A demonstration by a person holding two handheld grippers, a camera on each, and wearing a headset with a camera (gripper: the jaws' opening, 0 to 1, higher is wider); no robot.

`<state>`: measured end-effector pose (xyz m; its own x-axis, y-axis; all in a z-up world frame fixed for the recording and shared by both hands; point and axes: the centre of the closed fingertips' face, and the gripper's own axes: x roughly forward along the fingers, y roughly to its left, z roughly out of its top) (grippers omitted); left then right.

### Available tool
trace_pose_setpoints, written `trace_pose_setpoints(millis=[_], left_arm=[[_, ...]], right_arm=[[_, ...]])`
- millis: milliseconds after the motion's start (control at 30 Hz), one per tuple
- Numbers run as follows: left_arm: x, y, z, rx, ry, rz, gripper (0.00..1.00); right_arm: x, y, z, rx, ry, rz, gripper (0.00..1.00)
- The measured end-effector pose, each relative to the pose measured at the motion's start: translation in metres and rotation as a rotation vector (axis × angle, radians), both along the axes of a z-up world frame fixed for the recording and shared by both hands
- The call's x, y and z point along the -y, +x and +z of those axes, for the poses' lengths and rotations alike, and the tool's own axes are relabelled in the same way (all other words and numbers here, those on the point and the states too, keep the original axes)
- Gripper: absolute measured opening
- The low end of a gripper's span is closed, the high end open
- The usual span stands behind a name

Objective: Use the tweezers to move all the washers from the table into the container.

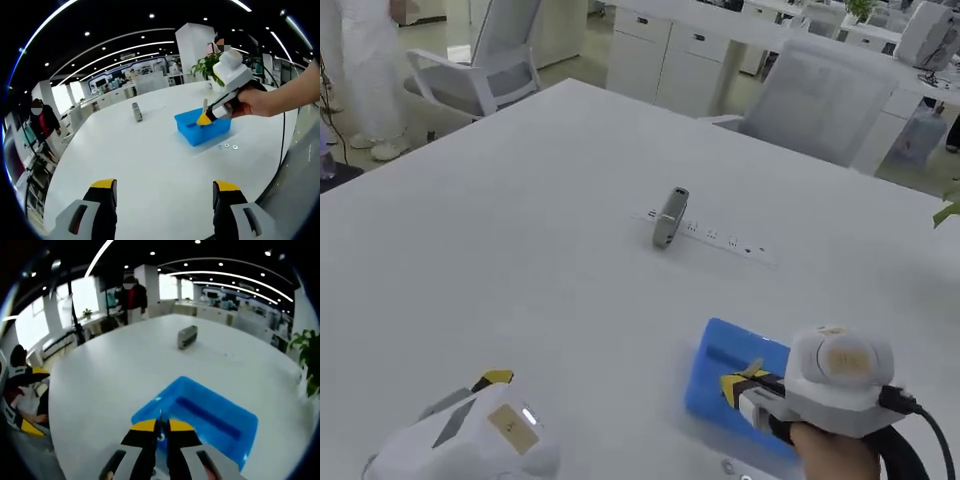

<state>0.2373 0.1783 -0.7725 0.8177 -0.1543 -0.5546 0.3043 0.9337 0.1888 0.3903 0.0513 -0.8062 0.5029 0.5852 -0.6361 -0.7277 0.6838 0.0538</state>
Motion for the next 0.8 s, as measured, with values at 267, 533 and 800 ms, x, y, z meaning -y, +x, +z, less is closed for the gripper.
trace_pose_setpoints(millis=[267, 533, 800], left_arm=[[-0.001, 0.0, 0.002, 0.011, -0.001, 0.005, 0.8], [-0.002, 0.001, 0.003, 0.018, -0.006, 0.007, 0.8], [0.0, 0.001, 0.004, 0.022, -0.006, -0.002, 0.8]], right_arm=[[0.006, -0.005, 0.032, 0.049, 0.05, -0.019, 0.03], [0.014, -0.017, 0.059, 0.084, 0.104, -0.026, 0.03], [0.023, -0.042, 0.06, 0.06, 0.111, -0.032, 0.03]])
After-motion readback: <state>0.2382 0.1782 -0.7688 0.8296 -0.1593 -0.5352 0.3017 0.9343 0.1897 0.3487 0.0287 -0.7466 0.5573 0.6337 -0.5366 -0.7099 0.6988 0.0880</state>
